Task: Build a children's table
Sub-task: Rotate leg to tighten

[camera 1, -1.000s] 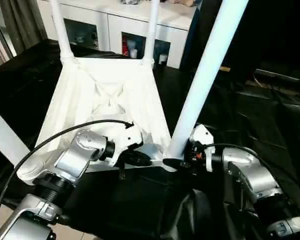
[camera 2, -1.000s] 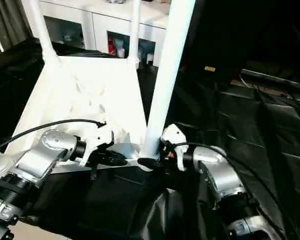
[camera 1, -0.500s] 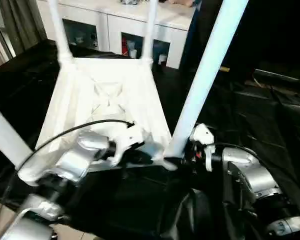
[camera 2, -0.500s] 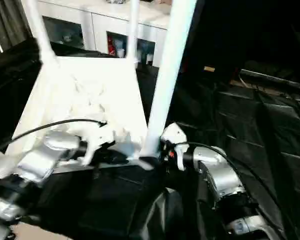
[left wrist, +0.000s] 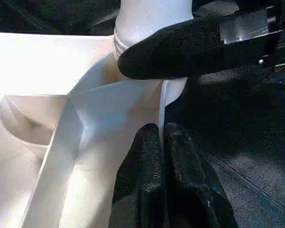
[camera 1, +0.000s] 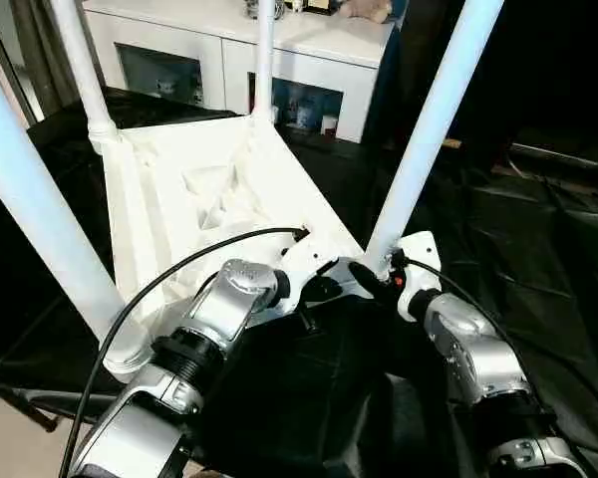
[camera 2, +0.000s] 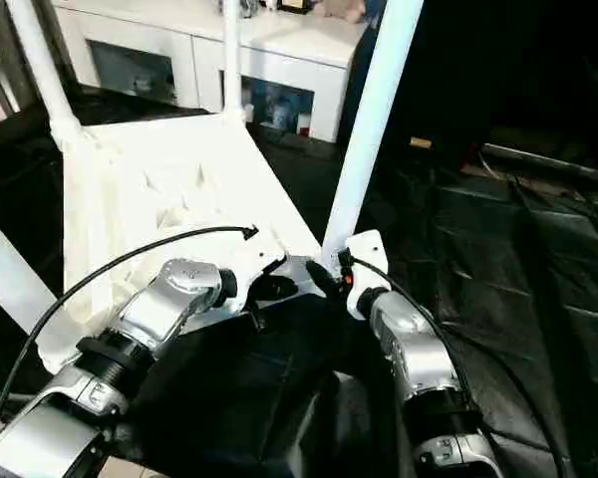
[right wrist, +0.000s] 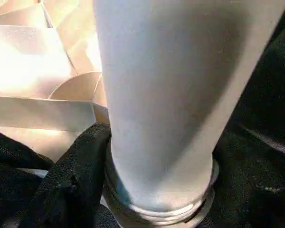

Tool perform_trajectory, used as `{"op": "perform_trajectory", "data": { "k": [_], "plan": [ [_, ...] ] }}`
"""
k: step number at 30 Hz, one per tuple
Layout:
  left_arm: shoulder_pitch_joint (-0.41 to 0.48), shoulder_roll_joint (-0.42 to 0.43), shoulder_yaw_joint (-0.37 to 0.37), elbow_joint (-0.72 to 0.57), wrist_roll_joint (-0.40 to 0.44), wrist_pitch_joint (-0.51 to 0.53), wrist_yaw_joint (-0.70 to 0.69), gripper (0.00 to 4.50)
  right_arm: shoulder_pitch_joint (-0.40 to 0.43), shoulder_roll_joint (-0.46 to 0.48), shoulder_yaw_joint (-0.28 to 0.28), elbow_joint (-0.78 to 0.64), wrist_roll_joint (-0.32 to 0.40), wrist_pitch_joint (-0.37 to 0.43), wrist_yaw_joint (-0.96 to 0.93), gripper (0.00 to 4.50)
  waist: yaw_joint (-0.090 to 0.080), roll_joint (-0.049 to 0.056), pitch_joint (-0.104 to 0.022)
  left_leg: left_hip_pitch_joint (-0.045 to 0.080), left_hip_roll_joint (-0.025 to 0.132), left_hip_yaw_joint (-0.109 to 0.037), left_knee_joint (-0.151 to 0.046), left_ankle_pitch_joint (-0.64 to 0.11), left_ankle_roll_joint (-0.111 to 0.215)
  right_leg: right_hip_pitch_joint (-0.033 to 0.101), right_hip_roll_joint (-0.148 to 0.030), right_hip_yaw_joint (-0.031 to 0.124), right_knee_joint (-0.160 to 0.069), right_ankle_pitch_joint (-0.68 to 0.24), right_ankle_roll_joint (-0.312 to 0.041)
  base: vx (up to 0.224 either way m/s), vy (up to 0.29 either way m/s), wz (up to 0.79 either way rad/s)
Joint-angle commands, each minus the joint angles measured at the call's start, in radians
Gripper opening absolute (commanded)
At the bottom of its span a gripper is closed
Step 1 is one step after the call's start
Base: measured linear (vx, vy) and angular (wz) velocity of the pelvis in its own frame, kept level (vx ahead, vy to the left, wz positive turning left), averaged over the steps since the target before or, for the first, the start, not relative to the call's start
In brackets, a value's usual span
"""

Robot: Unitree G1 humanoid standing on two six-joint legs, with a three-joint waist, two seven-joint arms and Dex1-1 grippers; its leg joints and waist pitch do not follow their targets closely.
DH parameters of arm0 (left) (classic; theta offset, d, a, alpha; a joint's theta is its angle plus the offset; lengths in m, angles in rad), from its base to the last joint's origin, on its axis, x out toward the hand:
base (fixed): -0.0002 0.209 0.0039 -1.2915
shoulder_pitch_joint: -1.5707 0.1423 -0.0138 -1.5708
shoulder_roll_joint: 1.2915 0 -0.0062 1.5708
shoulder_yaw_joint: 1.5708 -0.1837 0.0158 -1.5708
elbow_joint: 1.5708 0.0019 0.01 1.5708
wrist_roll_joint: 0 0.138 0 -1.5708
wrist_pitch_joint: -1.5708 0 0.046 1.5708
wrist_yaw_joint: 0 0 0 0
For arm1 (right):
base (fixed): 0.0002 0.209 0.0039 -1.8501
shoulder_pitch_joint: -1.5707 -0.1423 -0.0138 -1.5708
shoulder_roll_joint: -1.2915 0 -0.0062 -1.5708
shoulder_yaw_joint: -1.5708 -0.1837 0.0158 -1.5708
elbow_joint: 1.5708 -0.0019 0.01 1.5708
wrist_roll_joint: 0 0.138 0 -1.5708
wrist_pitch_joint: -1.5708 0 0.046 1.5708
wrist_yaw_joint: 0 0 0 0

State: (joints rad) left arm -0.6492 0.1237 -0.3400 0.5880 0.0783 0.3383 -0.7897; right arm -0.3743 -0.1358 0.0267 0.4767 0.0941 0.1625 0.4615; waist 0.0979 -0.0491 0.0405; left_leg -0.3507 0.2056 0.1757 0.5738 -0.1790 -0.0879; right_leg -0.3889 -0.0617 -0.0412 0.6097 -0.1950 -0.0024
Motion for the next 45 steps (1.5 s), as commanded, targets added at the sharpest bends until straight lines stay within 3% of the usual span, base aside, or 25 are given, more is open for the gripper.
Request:
{"op": "perform_trajectory", "data": {
  "k": [1, 2, 6, 8, 10, 13, 14, 15, 16, 20, 22, 23, 24, 25, 32, 38, 42, 45],
  "plan": [
    [-0.006, -0.001, -0.008, 0.001, -0.004, -0.024, -0.002, 0.00, 0.014, 0.036, 0.098, -0.054, 0.028, -0.025, 0.125, 3.45, -0.004, 0.005, -0.047, 0.004, 0.021, -0.009, -0.072, -0.282, -0.004, 0.033, -0.071, 0.038, -0.093, -0.305, -0.145, 0.000, 0.000, 0.00],
    [0.016, 0.037, -0.010, -0.044, -0.035, -0.029, -0.102, 0.00, 0.008, -0.008, 0.079, -0.063, 0.033, -0.037, 0.153, 3.65, -0.004, 0.007, -0.048, 0.002, 0.021, -0.009, -0.072, -0.273, 0.000, 0.034, -0.072, 0.039, -0.090, -0.293, -0.148, 0.000, 0.000, 0.00],
    [0.036, 0.101, -0.012, -0.086, -0.069, -0.032, -0.229, 0.00, 0.012, -0.090, 0.082, -0.084, 0.043, -0.045, 0.266, 3.78, -0.010, 0.011, -0.055, -0.009, 0.020, -0.008, -0.065, -0.180, 0.024, 0.049, -0.069, 0.038, -0.073, -0.160, -0.182, 0.000, 0.000, 0.00],
    [0.047, 0.139, -0.015, -0.106, -0.086, -0.039, -0.293, 0.00, 0.020, -0.140, 0.096, -0.106, 0.058, -0.040, 0.362, 3.78, -0.010, 0.015, -0.057, -0.008, 0.021, -0.003, -0.057, -0.125, 0.048, 0.046, -0.064, 0.038, -0.062, -0.039, -0.217, 0.000, 0.000, 0.00],
    [0.053, 0.156, -0.017, -0.117, -0.093, -0.038, -0.320, 0.00, 0.025, -0.164, 0.105, -0.119, 0.064, -0.039, 0.408, 3.78, -0.011, 0.016, -0.056, -0.007, 0.023, -0.002, -0.056, -0.119, 0.063, 0.045, -0.064, 0.037, -0.058, -0.005, -0.237, 0.000, 0.000, 0.00],
    [0.065, 0.190, -0.021, -0.143, -0.106, -0.042, -0.372, 0.00, 0.032, -0.197, 0.114, -0.142, 0.077, -0.028, 0.476, 3.78, -0.010, 0.018, -0.054, -0.004, 0.027, -0.002, -0.057, -0.144, 0.062, 0.043, -0.064, 0.037, -0.059, -0.029, -0.247, 0.000, 0.000, 0.00],
    [0.075, 0.207, -0.017, -0.159, -0.115, -0.043, -0.394, 0.00, 0.038, -0.214, 0.124, -0.152, 0.079, -0.025, 0.510, 3.78, -0.006, 0.009, -0.053, -0.004, 0.028, -0.003, -0.057, -0.150, 0.061, 0.043, -0.067, 0.035, -0.058, -0.058, -0.247, 0.000, 0.000, 0.00],
    [0.083, 0.221, -0.013, -0.171, -0.121, -0.043, -0.407, 0.00, 0.043, -0.225, 0.132, -0.156, 0.080, -0.024, 0.532, 3.78, -0.007, 0.011, -0.052, -0.003, 0.028, -0.001, -0.059, -0.158, 0.060, 0.041, -0.068, 0.036, -0.061, -0.074, -0.245, 0.000, 0.000, 0.00],
    [0.087, 0.226, -0.012, -0.177, -0.124, -0.042, -0.411, 0.00, 0.045, -0.228, 0.135, -0.158, 0.081, -0.023, 0.539, 3.78, -0.008, 0.004, -0.050, -0.003, 0.029, -0.001, -0.059, -0.165, 0.057, 0.040, -0.068, 0.036, -0.063, -0.091, -0.241, 0.000, 0.000, 0.00],
    [0.103, 0.245, -0.007, -0.203, -0.134, -0.032, -0.425, 0.00, 0.046, -0.239, 0.152, -0.158, 0.078, -0.026, 0.564, 3.78, -0.007, 0.005, -0.047, -0.003, 0.027, -0.001, -0.061, -0.185, 0.042, 0.037, -0.070, 0.038, -0.069, -0.158, -0.221, 0.000, 0.000, 0.00],
    [0.110, 0.253, -0.005, -0.216, -0.137, -0.026, -0.433, 0.00, 0.039, -0.243, 0.161, -0.149, 0.071, -0.031, 0.576, 3.78, -0.007, -0.011, -0.047, -0.004, 0.027, -0.001, -0.061, -0.179, 0.044, 0.038, -0.071, 0.037, -0.069, -0.173, -0.212, 0.000, 0.000, 0.00],
    [0.115, 0.255, 0.002, -0.223, -0.139, -0.021, -0.429, 0.00, 0.029, -0.240, 0.164, -0.138, 0.071, -0.031, 0.582, 3.78, -0.005, -0.004, -0.047, -0.004, 0.027, -0.001, -0.060, -0.171, 0.044, 0.037, -0.072, 0.038, -0.067, -0.178, -0.208, 0.000, 0.000, 0.00],
    [0.116, 0.256, 0.004, -0.225, -0.139, -0.019, -0.428, 0.00, 0.026, -0.239, 0.164, -0.136, 0.072, -0.030, 0.584, 3.78, -0.006, -0.003, -0.048, -0.004, 0.028, -0.001, -0.059, -0.161, 0.045, 0.037, -0.072, 0.038, -0.066, -0.162, -0.211, 0.000, 0.000, 0.00],
    [0.118, 0.258, 0.006, -0.232, -0.140, -0.016, -0.428, 0.00, 0.016, -0.236, 0.160, -0.128, 0.079, -0.024, 0.592, 3.78, -0.007, -0.011, -0.048, -0.005, 0.027, 0.000, -0.059, -0.152, 0.047, 0.037, -0.070, 0.037, -0.064, -0.146, -0.213, 0.000, 0.000, 0.00],
    [0.134, 0.265, 0.008, -0.252, -0.142, -0.010, -0.423, 0.00, -0.004, -0.223, 0.157, -0.101, 0.083, -0.021, 0.589, 3.35, -0.005, -0.014, -0.051, -0.006, 0.025, 0.001, -0.054, -0.105, 0.065, 0.040, -0.070, 0.037, -0.054, -0.082, -0.226, 0.000, 0.000, 0.00],
    [0.150, 0.266, 0.007, -0.271, -0.144, 0.005, -0.416, 0.00, 0.010, -0.219, 0.159, -0.100, 0.076, -0.023, 0.580, 2.81, -0.005, -0.019, -0.050, -0.006, 0.026, 0.002, -0.054, -0.113, 0.064, 0.039, -0.070, 0.037, -0.057, -0.115, -0.217, 0.000, 0.000, 0.00],
    [0.155, 0.262, 0.006, -0.271, -0.128, 0.009, -0.387, 0.00, 0.008, -0.181, 0.125, -0.077, 0.080, -0.008, 0.496, 2.73, -0.007, -0.019, -0.050, -0.007, 0.024, 0.002, -0.054, -0.110, 0.060, 0.038, -0.069, 0.037, -0.056, -0.109, -0.216, 0.000, 0.000, 0.00],
    [0.137, 0.237, 0.009, -0.236, -0.101, 0.021, -0.323, 0.00, 0.008, -0.139, 0.100, -0.060, 0.076, 0.005, 0.404, 2.72, -0.011, -0.019, -0.046, -0.006, 0.024, 0.000, -0.058, -0.150, 0.038, 0.035, -0.070, 0.037, -0.065, -0.180, -0.201, 0.000, 0.000, 0.00]
  ]
}}
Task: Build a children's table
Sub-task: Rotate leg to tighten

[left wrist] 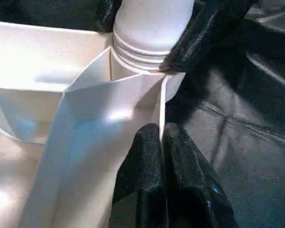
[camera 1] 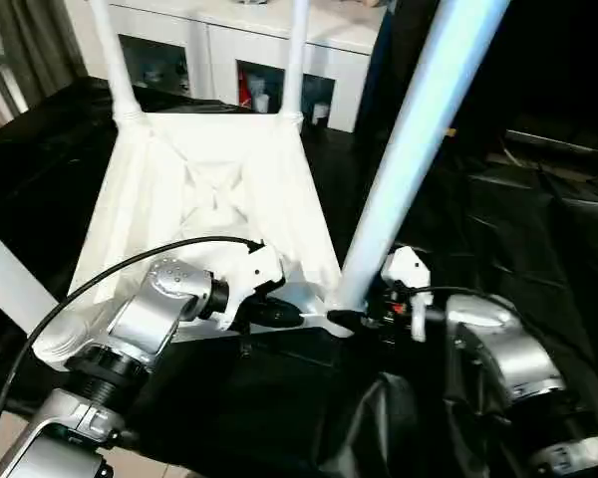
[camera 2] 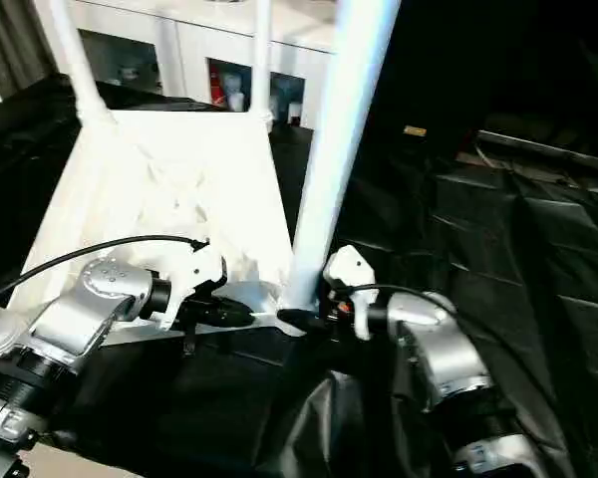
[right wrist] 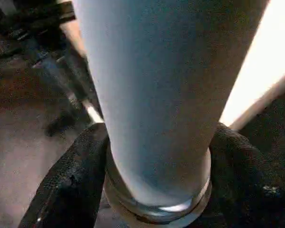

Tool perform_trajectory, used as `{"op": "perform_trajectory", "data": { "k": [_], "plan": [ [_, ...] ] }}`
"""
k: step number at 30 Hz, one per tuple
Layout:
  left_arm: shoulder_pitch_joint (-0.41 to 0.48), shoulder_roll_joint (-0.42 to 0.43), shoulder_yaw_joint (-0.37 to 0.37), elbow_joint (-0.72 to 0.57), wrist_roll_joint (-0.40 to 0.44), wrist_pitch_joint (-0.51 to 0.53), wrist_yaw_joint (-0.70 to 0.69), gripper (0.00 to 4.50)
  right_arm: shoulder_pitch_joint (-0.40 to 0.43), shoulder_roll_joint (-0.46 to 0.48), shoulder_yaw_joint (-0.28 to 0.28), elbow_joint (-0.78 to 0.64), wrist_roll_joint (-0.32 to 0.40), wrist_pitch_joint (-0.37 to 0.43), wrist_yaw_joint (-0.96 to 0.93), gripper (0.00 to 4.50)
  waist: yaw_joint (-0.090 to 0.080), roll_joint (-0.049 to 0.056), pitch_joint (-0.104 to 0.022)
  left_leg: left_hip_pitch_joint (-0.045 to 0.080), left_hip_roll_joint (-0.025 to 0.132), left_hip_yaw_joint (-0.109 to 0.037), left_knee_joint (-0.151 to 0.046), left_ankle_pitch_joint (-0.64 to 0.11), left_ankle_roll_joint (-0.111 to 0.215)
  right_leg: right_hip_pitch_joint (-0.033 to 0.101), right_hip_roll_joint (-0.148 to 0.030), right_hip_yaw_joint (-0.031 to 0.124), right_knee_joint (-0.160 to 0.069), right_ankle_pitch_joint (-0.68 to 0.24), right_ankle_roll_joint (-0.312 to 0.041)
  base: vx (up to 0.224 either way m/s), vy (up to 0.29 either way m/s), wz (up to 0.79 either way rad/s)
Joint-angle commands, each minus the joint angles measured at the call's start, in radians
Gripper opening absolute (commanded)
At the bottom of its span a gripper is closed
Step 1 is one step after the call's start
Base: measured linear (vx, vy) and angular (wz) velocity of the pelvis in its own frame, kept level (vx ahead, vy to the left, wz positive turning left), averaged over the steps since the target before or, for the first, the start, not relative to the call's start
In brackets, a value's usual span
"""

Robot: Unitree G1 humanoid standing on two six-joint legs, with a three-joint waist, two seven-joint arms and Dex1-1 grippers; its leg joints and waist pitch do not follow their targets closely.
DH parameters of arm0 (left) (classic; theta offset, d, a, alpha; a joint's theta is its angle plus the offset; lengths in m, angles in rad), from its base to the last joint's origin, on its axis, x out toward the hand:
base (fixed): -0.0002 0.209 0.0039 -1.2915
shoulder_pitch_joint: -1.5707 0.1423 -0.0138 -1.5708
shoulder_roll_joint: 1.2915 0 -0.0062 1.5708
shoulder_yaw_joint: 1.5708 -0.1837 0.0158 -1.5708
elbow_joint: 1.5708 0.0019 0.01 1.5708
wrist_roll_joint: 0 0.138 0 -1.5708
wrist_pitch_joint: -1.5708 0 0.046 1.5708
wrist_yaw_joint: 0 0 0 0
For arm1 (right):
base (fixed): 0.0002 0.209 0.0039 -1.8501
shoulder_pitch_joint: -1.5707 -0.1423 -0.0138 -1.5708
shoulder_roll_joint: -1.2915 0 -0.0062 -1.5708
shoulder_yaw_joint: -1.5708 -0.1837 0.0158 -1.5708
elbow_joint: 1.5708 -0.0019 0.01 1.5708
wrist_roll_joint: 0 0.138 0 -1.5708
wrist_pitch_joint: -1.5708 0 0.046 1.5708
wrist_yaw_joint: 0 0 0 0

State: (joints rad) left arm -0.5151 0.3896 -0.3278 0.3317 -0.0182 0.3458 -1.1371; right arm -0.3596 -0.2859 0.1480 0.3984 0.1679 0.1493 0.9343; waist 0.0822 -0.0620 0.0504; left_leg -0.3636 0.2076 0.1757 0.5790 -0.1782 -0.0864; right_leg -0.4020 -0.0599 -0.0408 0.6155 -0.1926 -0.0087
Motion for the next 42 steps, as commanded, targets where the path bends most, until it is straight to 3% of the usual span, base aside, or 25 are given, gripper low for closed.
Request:
{"op": "perform_trajectory", "data": {
  "k": [1, 2, 4, 6, 7, 9, 13, 14, 17, 21, 23, 24, 26, 28, 31, 33, 36, 38, 42],
  "plan": [
    [-0.014, -0.053, -0.003, 0.046, 0.012, 0.017, 0.067, 0.00, -0.009, 0.038, -0.026, 0.037, -0.007, 0.021, -0.120, 2.72, 0.002, 0.001, -0.055, 0.009, 0.022, 0.000, -0.064, -0.173, 0.023, 0.045, -0.072, 0.038, -0.074, -0.223, -0.184, 0.000, 0.000, 0.00],
    [-0.014, -0.053, -0.003, 0.046, 0.012, 0.017, 0.067, 0.00, -0.009, 0.038, -0.026, 0.037, -0.007, 0.021, -0.120, 2.70, 0.002, 0.001, -0.055, 0.009, 0.022, 0.000, -0.064, -0.173, 0.023, 0.045, -0.072, 0.038, -0.074, -0.223, -0.184, 0.000, 0.000, 0.00],
    [-0.067, -0.129, -0.010, 0.122, 0.059, 0.031, 0.196, 0.00, -0.022, 0.111, -0.039, 0.087, -0.039, 0.031, -0.273, 2.70, 0.002, 0.000, -0.052, 0.016, 0.019, -0.001, -0.068, -0.220, -0.005, 0.038, -0.073, 0.039, -0.087, -0.311, -0.157, 0.000, 0.000, 0.00],
    [-0.101, -0.187, -0.009, 0.164, 0.078, 0.058, 0.279, 0.00, -0.037, 0.162, -0.053, 0.104, -0.046, 0.044, -0.366, 2.70, 0.002, 0.004, -0.054, 0.015, 0.019, -0.007, -0.071, -0.234, -0.021, 0.043, -0.074, 0.037, -0.088, -0.345, -0.143, 0.000, 0.000, 0.00],
    [-0.102, -0.189, -0.009, 0.166, 0.078, 0.058, 0.282, 0.00, -0.037, 0.164, -0.053, 0.104, -0.047, 0.044, -0.369, 2.70, 0.002, 0.000, -0.054, 0.016, 0.019, -0.007, -0.070, -0.242, -0.024, 0.041, -0.074, 0.037, -0.091, -0.352, -0.136, 0.000, 0.000, 0.00],
    [-0.149, -0.263, -0.013, 0.225, 0.097, 0.066, 0.379, 0.00, -0.046, 0.222, -0.040, 0.100, -0.079, 0.052, -0.453, 2.70, 0.005, 0.005, -0.056, 0.018, 0.019, -0.007, -0.069, -0.239, -0.022, 0.040, -0.074, 0.039, -0.091, -0.331, -0.135, 0.000, 0.000, 0.00],
    [-0.175, -0.293, -0.031, 0.274, 0.135, 0.044, 0.430, 0.00, -0.041, 0.250, -0.015, 0.072, -0.085, 0.030, -0.440, 2.70, 0.009, 0.003, -0.058, 0.017, 0.018, -0.005, -0.068, -0.229, -0.012, 0.041, -0.070, 0.039, -0.090, -0.275, -0.139, 0.000, 0.000, 0.00],
    [-0.185, -0.303, -0.025, 0.298, 0.139, 0.035, 0.436, 0.00, -0.040, 0.244, -0.002, 0.064, -0.089, 0.000, -0.414, 3.05, 0.011, 0.006, -0.058, 0.016, 0.018, -0.006, -0.069, -0.229, -0.008, 0.043, -0.071, 0.039, -0.088, -0.263, -0.145, 0.000, 0.000, 0.00],
    [-0.170, -0.280, -0.017, 0.275, 0.119, 0.009, 0.385, 0.00, -0.041, 0.201, -0.028, 0.032, -0.017, 0.003, -0.292, 3.39, 0.014, 0.005, -0.060, 0.015, 0.019, -0.004, -0.067, -0.220, 0.006, 0.047, -0.071, 0.038, -0.085, -0.225, -0.159, 0.000, 0.000, 0.00],
    [-0.131, -0.228, -0.006, 0.207, 0.069, -0.019, 0.267, 0.00, -0.044, 0.094, -0.020, 0.017, -0.009, 0.005, -0.154, 3.77, 0.014, -0.002, -0.062, 0.009, 0.020, -0.004, -0.065, -0.202, 0.024, 0.051, -0.072, 0.036, -0.083, -0.212, -0.166, 0.000, 0.000, 0.00],
    [-0.116, -0.207, -0.007, 0.184, 0.056, -0.028, 0.223, 0.00, -0.043, 0.065, -0.021, 0.010, -0.002, 0.011, -0.116, 3.77, 0.016, 0.000, -0.061, 0.007, 0.022, -0.004, -0.064, -0.189, 0.038, 0.053, -0.073, 0.036, -0.079, -0.190, -0.176, 0.000, 0.000, 0.00],
    [-0.072, -0.136, -0.017, 0.119, 0.017, -0.053, 0.083, 0.00, -0.041, 0.000, -0.021, -0.008, 0.012, 0.018, -0.025, 3.77, 0.016, -0.003, -0.062, 0.004, 0.022, -0.006, -0.064, -0.172, 0.045, 0.058, -0.075, 0.035, -0.075, -0.178, -0.179, 0.000, 0.000, 0.00],
    [-0.047, -0.097, -0.023, 0.081, -0.011, -0.066, 0.004, 0.00, -0.041, -0.026, -0.019, -0.018, 0.017, 0.022, 0.019, 3.77, 0.009, -0.003, -0.060, -0.002, 0.021, -0.006, -0.066, -0.169, 0.051, 0.058, -0.073, 0.035, -0.074, -0.179, -0.178, 0.000, 0.000, 0.00],
    [-0.021, -0.057, -0.026, 0.035, -0.040, -0.053, -0.064, 0.00, -0.038, -0.052, -0.009, -0.035, 0.027, 0.038, 0.068, 3.77, 0.011, 0.005, -0.061, 0.012, 0.026, -0.002, -0.063, -0.167, 0.051, 0.045, -0.072, 0.038, -0.075, -0.166, -0.194, 0.000, 0.000, 0.00],
    [0.001, -0.015, -0.019, -0.003, -0.057, -0.036, -0.103, 0.00, -0.029, -0.088, 0.023, -0.054, 0.019, 0.051, 0.136, 3.77, 0.014, 0.006, -0.063, 0.011, 0.027, -0.001, -0.061, -0.127, 0.061, 0.048, -0.067, 0.035, -0.059, -0.062, -0.232, 0.000, 0.000, 0.00],
    [0.012, 0.004, -0.012, -0.015, -0.056, -0.029, -0.105, 0.00, -0.025, -0.099, 0.040, -0.055, 0.010, 0.047, 0.164, 3.77, 0.014, 0.002, -0.061, 0.011, 0.027, 0.000, -0.061, -0.133, 0.059, 0.049, -0.068, 0.034, -0.059, -0.061, -0.238, 0.000, 0.000, 0.00],
    [0.017, 0.004, -0.002, -0.015, -0.053, -0.030, -0.092, 0.00, -0.024, -0.102, 0.051, -0.053, 0.008, 0.037, 0.178, 3.77, 0.013, 0.001, -0.060, 0.010, 0.024, 0.000, -0.062, -0.163, 0.044, 0.050, -0.072, 0.036, -0.066, -0.129, -0.220, 0.000, 0.000, 0.00],
    [0.021, 0.012, 0.000, -0.023, -0.056, -0.031, -0.095, 0.00, -0.023, -0.105, 0.058, -0.056, 0.015, 0.043, 0.196, 3.77, 0.013, -0.003, -0.059, 0.009, 0.024, 0.000, -0.062, -0.161, 0.044, 0.050, -0.073, 0.036, -0.066, -0.142, -0.214, 0.000, 0.000, 0.00],
    [0.025, 0.016, 0.006, -0.036, -0.058, -0.022, -0.097, 0.00, -0.024, -0.110, 0.070, -0.056, 0.010, 0.045, 0.202, 3.77, 0.013, -0.001, -0.060, 0.009, 0.025, -0.001, -0.061, -0.146, 0.042, 0.049, -0.073, 0.036, -0.065, -0.141, -0.207, 0.000, 0.000, 0.00]
  ]
}}
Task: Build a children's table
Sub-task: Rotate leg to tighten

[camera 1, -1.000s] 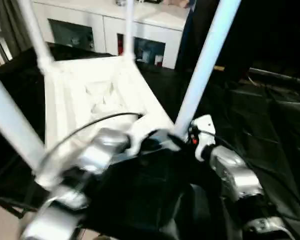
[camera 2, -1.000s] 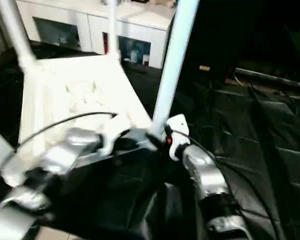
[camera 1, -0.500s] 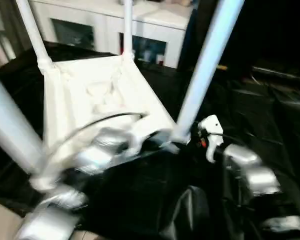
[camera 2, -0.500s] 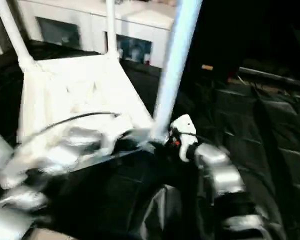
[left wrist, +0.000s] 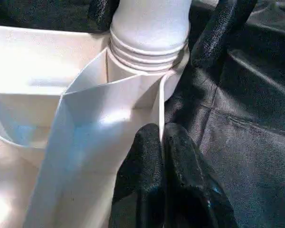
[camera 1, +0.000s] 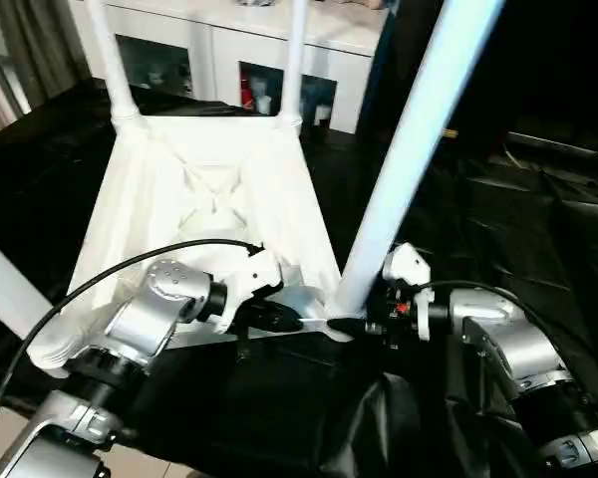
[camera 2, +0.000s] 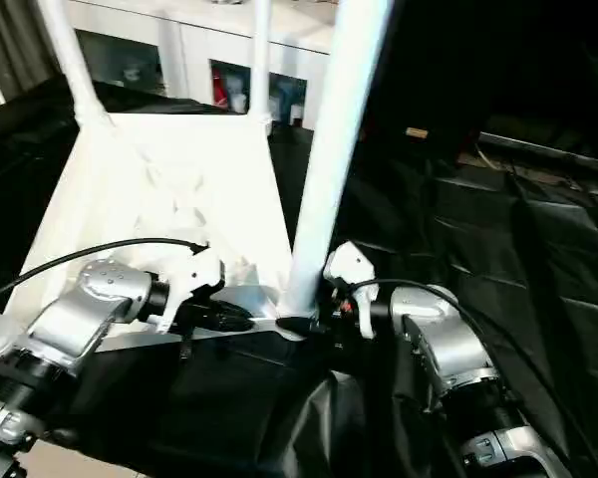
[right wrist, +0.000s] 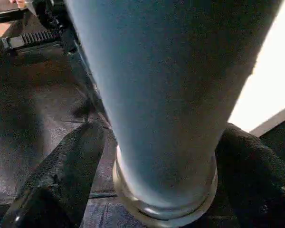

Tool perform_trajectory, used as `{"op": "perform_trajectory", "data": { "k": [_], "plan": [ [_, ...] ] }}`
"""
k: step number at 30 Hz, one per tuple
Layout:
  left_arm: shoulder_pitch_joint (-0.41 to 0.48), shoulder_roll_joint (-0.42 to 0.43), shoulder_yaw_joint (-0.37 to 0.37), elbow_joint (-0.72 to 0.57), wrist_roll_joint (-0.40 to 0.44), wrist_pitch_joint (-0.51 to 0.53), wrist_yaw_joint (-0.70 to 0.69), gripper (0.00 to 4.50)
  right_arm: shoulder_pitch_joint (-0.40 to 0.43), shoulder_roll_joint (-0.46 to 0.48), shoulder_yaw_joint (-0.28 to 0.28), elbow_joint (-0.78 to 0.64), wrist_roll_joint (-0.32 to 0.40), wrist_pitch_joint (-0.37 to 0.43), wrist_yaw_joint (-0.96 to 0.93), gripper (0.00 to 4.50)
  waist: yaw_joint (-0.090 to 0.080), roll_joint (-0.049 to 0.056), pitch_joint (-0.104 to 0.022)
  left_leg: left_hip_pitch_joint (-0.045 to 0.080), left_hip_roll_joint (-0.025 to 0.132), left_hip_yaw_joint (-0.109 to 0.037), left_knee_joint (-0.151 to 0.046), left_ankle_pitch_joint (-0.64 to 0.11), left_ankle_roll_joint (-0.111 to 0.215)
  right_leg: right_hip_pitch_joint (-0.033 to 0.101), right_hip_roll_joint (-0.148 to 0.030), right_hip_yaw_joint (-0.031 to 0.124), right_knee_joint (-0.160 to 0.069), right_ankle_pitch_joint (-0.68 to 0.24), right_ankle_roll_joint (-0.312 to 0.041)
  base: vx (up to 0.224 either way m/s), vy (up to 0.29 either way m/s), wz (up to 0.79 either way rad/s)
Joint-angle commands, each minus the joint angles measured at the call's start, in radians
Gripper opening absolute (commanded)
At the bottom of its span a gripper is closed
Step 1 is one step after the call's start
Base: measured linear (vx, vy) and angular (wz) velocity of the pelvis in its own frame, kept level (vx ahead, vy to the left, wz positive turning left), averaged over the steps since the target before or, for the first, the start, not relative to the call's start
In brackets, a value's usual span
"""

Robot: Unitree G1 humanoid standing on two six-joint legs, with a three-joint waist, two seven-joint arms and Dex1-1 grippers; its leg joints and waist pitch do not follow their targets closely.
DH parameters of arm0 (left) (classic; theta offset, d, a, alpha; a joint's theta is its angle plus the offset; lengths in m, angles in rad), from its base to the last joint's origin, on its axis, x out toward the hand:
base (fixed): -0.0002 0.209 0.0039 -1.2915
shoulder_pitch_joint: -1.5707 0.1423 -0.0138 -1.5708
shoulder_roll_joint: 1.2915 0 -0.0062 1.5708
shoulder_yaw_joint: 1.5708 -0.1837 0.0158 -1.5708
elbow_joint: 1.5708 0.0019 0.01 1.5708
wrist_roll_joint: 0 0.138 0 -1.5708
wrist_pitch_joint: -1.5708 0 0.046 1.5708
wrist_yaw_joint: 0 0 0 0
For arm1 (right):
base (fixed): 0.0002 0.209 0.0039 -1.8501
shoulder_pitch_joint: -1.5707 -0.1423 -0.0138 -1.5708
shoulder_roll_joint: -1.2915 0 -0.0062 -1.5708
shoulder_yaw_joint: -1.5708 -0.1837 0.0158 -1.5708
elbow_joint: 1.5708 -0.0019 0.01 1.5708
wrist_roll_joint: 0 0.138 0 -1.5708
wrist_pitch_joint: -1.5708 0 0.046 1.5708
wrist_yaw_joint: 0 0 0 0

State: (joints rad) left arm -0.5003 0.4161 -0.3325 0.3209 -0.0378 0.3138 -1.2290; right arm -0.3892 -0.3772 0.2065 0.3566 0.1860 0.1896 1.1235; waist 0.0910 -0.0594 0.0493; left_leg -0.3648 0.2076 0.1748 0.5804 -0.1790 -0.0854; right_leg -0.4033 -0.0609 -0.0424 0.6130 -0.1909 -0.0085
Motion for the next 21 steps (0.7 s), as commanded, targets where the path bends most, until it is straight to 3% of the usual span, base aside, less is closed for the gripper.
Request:
{"op": "perform_trajectory", "data": {
  "k": [1, 4, 5, 15, 21],
  "plan": [
    [0.009, -0.011, 0.011, -0.026, -0.040, 0.012, -0.005, 0.00, 0.005, -0.020, 0.014, -0.012, -0.011, 0.002, 0.013, 3.77, 0.003, -0.003, -0.060, 0.010, 0.025, 0.000, -0.062, -0.136, 0.043, 0.051, -0.070, 0.038, -0.060, -0.122, -0.212, 0.000, 0.000, 0.00],
    [0.005, -0.011, 0.012, -0.028, -0.044, 0.017, -0.004, 0.00, 0.002, -0.022, 0.018, 0.000, -0.020, -0.008, 0.011, 3.77, 0.004, -0.004, -0.060, 0.010, 0.023, 0.001, -0.061, -0.129, 0.047, 0.052, -0.070, 0.038, -0.059, -0.107, -0.216, 0.000, 0.000, 0.00],
    [0.005, -0.012, 0.013, -0.030, -0.047, 0.022, -0.005, 0.00, 0.000, -0.020, 0.013, 0.009, -0.018, -0.009, 0.010, 3.77, 0.004, 0.000, -0.061, 0.011, 0.023, 0.001, -0.060, -0.130, 0.046, 0.052, -0.070, 0.038, -0.059, -0.105, -0.218, 0.000, 0.000, 0.00],
    [0.023, -0.008, 0.013, -0.050, -0.050, 0.040, 0.002, 0.00, 0.003, -0.012, 0.004, 0.015, -0.009, -0.010, -0.010, 2.84, 0.004, -0.005, -0.062, 0.009, 0.023, 0.001, -0.058, -0.110, 0.056, 0.055, -0.069, 0.037, -0.054, -0.076, -0.226, 0.000, 0.000, 0.00],
    [0.031, -0.006, 0.012, -0.049, -0.040, 0.058, 0.018, 0.00, 0.009, 0.022, -0.028, 0.043, 0.006, -0.006, -0.069, 2.70, 0.002, -0.007, -0.060, 0.009, 0.022, 0.001, -0.059, -0.130, 0.047, 0.053, -0.070, 0.037, -0.059, -0.121, -0.217, 0.000, 0.000, 0.00]
  ]
}}
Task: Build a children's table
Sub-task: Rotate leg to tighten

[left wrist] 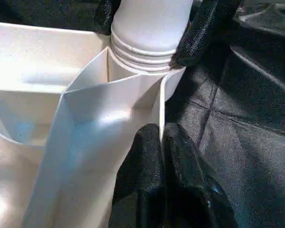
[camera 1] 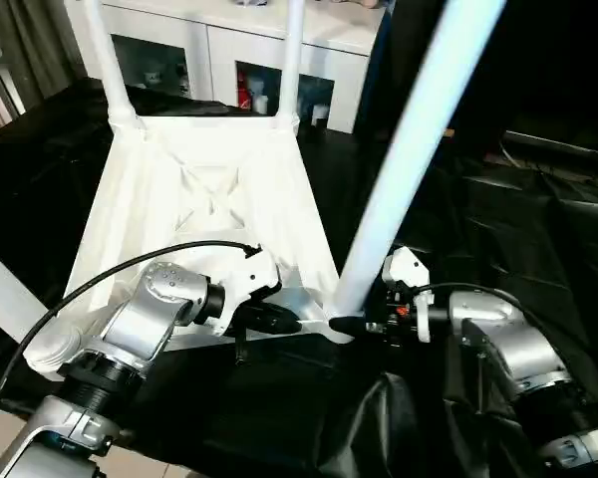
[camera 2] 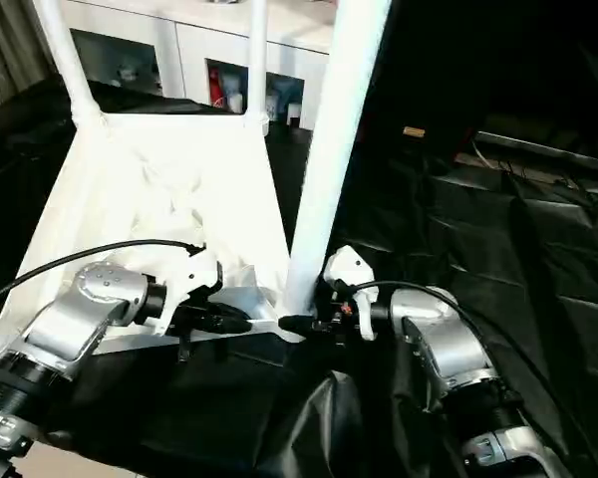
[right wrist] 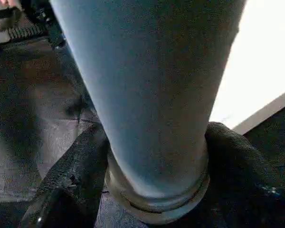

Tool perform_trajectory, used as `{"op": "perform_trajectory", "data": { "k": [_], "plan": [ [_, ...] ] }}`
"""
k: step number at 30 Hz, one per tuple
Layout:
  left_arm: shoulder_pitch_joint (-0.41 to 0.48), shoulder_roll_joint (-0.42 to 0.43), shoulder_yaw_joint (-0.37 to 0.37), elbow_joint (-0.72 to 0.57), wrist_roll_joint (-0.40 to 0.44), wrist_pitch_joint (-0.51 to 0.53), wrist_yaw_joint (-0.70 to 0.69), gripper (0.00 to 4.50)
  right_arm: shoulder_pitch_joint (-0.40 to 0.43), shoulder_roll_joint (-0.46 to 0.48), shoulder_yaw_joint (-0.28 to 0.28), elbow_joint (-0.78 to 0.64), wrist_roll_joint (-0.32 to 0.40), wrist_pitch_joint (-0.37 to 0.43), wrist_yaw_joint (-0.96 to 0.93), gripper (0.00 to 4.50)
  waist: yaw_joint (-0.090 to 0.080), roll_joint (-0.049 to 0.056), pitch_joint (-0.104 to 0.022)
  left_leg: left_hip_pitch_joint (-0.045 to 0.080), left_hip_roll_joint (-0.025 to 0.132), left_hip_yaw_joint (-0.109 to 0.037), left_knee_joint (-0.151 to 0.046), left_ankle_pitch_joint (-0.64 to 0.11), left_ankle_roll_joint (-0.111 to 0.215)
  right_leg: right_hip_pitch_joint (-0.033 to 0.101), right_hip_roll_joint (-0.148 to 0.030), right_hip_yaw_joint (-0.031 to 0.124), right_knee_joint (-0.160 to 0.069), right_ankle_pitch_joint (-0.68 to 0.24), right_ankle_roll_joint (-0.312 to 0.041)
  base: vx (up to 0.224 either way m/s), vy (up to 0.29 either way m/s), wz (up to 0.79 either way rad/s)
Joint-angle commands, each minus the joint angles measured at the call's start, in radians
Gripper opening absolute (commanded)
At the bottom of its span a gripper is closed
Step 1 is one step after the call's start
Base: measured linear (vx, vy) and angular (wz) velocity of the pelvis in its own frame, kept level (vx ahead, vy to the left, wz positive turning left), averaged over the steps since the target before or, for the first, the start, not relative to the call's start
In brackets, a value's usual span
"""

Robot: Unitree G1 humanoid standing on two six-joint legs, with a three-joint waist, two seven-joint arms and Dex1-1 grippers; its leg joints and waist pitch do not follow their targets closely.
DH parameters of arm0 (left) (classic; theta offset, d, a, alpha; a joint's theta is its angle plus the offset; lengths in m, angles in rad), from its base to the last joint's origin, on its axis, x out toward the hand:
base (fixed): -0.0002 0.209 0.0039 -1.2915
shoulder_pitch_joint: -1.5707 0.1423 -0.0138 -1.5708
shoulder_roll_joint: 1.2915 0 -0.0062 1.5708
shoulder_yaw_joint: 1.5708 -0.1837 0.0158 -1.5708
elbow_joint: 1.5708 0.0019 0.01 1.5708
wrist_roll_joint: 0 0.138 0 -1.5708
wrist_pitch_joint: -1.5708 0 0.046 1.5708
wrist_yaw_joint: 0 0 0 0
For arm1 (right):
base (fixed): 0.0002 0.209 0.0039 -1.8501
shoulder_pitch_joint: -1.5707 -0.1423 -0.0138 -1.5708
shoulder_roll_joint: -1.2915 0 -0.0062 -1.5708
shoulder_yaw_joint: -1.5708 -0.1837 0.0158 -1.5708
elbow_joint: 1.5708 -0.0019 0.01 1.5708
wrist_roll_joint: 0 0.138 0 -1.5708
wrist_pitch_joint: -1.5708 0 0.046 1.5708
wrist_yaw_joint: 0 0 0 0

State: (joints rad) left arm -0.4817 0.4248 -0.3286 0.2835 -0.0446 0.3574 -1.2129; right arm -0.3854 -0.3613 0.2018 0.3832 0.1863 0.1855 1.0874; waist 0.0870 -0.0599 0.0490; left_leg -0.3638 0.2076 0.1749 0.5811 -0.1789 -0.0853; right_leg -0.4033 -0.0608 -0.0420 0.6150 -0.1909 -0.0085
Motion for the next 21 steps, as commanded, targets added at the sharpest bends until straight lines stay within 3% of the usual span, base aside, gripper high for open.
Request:
{"op": "perform_trajectory", "data": {
  "k": [1, 5, 9, 10, 12, 13, 14, 15, 16, 17, 18, 20, 21],
  "plan": [
    [0.010, -0.016, 0.004, -0.004, -0.021, 0.022, 0.017, 0.00, 0.009, 0.015, -0.033, 0.019, 0.014, 0.005, -0.044, 2.69, 0.005, -0.003, -0.059, 0.008, 0.022, 0.000, -0.061, -0.136, 0.044, 0.053, -0.070, 0.037, -0.061, -0.130, -0.216, 0.000, 0.000, 0.00],
    [-0.009, -0.052, -0.005, 0.040, 0.027, 0.047, 0.107, 0.00, 0.011, 0.044, -0.065, 0.056, 0.006, 0.013, -0.139, 2.69, 0.001, -0.006, -0.052, 0.010, 0.021, -0.001, -0.066, -0.193, 0.018, 0.049, -0.070, 0.037, -0.075, -0.243, -0.187, 0.000, 0.000, 0.00],
    [-0.094, -0.211, 0.005, 0.179, 0.081, 0.077, 0.342, 0.00, -0.012, 0.137, -0.127, 0.152, -0.034, 0.017, -0.416, 2.68, -0.001, -0.004, -0.051, 0.019, 0.018, -0.004, -0.069, -0.252, -0.016, 0.041, -0.071, 0.037, -0.093, -0.382, -0.141, 0.000, 0.000, 0.00],
    [-0.107, -0.233, 0.007, 0.200, 0.085, 0.076, 0.373, 0.00, -0.014, 0.154, -0.136, 0.159, -0.041, 0.018, -0.462, 2.68, -0.001, 0.004, -0.050, 0.023, 0.017, -0.005, -0.069, -0.270, -0.023, 0.037, -0.071, 0.036, -0.098, -0.407, -0.133, 0.000, 0.000, 0.00],
    [-0.155, -0.305, 0.009, 0.278, 0.103, 0.061, 0.472, 0.00, -0.024, 0.225, -0.172, 0.177, -0.054, 0.038, -0.637, 2.67, -0.001, -0.001, -0.054, 0.021, 0.016, -0.009, -0.070, -0.277, -0.033, 0.038, -0.074, 0.035, -0.102, -0.434, -0.112, 0.000, 0.000, 0.00],
    [-0.155, -0.305, 0.009, 0.278, 0.103, 0.061, 0.472, 0.00, -0.024, 0.225, -0.172, 0.177, -0.054, 0.038, -0.637, 2.67, -0.001, -0.001, -0.054, 0.021, 0.016, -0.009, -0.070, -0.277, -0.033, 0.038, -0.074, 0.035, -0.102, -0.434, -0.112, 0.000, 0.000, 0.00],
    [-0.168, -0.321, 0.006, 0.300, 0.110, 0.053, 0.498, 0.00, -0.022, 0.251, -0.169, 0.165, -0.059, 0.040, -0.663, 2.67, 0.000, 0.009, -0.055, 0.019, 0.015, -0.011, -0.072, -0.279, -0.029, 0.040, -0.073, 0.034, -0.100, -0.417, -0.110, 0.000, 0.000, 0.00],
    [-0.187, -0.340, 0.002, 0.330, 0.120, 0.035, 0.526, 0.00, -0.014, 0.290, -0.145, 0.130, -0.077, 0.025, -0.679, 2.67, -0.001, 0.003, -0.056, 0.019, 0.015, -0.009, -0.071, -0.283, -0.022, 0.037, -0.070, 0.035, -0.103, -0.394, -0.109, 0.000, 0.000, 0.00],
    [-0.191, -0.343, 0.001, 0.335, 0.122, 0.026, 0.526, 0.00, -0.011, 0.306, -0.130, 0.113, -0.076, 0.018, -0.666, 2.67, 0.001, 0.002, -0.055, 0.021, 0.015, -0.008, -0.071, -0.287, -0.019, 0.035, -0.069, 0.036, -0.102, -0.386, -0.110, 0.000, 0.000, 0.00],
    [-0.193, -0.345, 0.001, 0.337, 0.125, 0.017, 0.523, 0.00, -0.006, 0.318, -0.117, 0.096, -0.072, 0.011, -0.650, 2.67, 0.002, 0.009, -0.055, 0.020, 0.014, -0.009, -0.072, -0.288, -0.018, 0.037, -0.070, 0.036, -0.102, -0.383, -0.112, 0.000, 0.000, 0.00],
    [-0.183, -0.334, -0.005, 0.316, 0.125, 0.016, 0.484, 0.00, 0.000, 0.321, -0.090, 0.063, -0.074, -0.035, -0.608, 2.67, 0.002, 0.003, -0.057, 0.017, 0.016, -0.009, -0.073, -0.282, -0.014, 0.040, -0.069, 0.036, -0.101, -0.363, -0.114, 0.000, 0.000, 0.00],
    [-0.180, -0.330, -0.004, 0.315, 0.123, 0.015, 0.472, 0.00, 0.001, 0.321, -0.086, 0.054, -0.074, -0.051, -0.599, 2.67, 0.004, 0.003, -0.058, 0.017, 0.017, -0.007, -0.072, -0.275, -0.006, 0.039, -0.071, 0.038, -0.098, -0.342, -0.121, 0.000, 0.000, 0.00],
    [-0.176, -0.323, -0.003, 0.312, 0.121, 0.015, 0.460, 0.00, 0.001, 0.317, -0.086, 0.047, -0.065, -0.053, -0.579, 3.23, 0.004, 0.004, -0.059, 0.013, 0.017, -0.007, -0.072, -0.253, -0.002, 0.044, -0.070, 0.037, -0.094, -0.314, -0.129, 0.000, 0.000, 0.00]
  ]
}}
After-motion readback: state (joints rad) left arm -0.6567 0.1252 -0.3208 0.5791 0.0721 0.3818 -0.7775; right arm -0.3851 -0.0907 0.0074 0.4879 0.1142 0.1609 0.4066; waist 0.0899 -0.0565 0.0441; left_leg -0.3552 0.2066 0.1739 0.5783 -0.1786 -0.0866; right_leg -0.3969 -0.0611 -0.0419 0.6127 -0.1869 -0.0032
